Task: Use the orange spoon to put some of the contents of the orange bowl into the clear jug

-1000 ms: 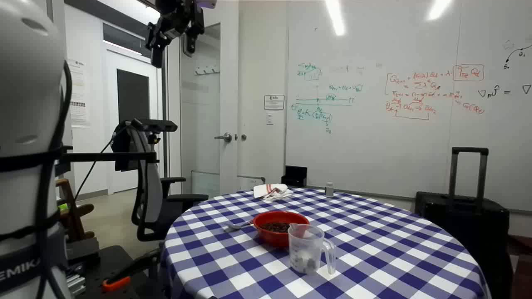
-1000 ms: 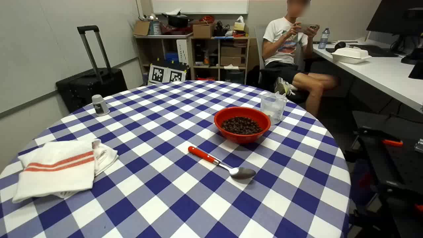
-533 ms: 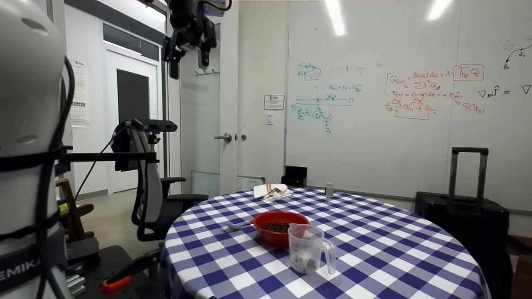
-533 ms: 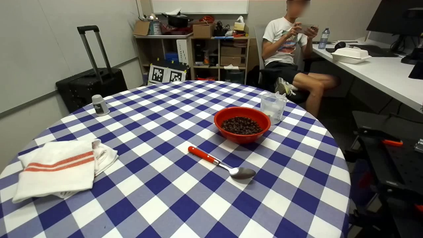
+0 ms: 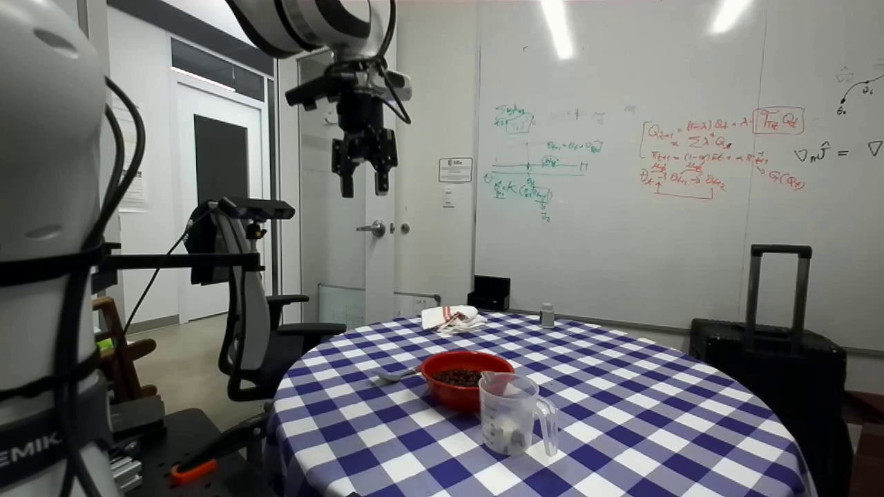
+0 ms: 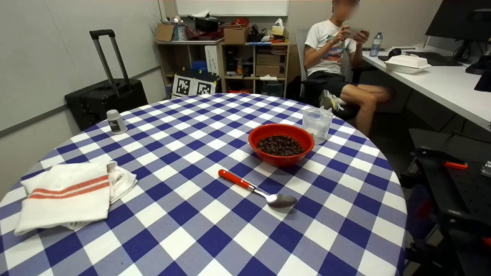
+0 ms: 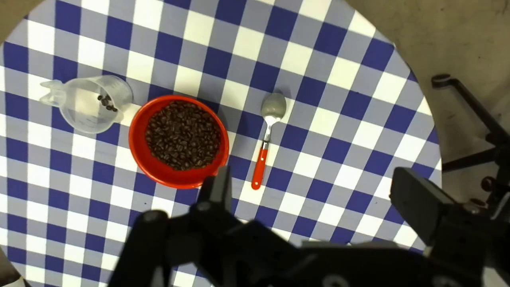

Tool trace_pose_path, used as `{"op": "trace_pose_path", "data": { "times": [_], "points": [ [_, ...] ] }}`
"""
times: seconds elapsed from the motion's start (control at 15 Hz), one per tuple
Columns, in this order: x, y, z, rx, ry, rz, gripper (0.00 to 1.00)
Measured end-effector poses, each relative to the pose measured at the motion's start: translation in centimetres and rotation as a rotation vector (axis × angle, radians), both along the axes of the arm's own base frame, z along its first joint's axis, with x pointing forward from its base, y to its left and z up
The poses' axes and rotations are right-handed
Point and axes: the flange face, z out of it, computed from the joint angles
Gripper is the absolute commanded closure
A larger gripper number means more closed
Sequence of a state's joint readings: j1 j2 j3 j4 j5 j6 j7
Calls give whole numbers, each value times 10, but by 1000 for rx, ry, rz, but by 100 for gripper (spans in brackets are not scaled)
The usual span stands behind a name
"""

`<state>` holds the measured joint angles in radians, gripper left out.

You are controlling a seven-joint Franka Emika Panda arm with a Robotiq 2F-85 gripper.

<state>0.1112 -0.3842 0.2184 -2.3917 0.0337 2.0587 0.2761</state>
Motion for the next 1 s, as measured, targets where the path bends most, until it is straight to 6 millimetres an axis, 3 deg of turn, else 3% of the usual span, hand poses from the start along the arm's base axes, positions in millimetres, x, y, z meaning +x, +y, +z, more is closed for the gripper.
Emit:
{"op": "trace_pose_path", "data": {
  "times": [0.67, 1.0],
  "points": [
    [95, -5, -130, 14, -11, -18, 0],
    [138, -20, -180, -28, -2, -57, 0]
  ]
}}
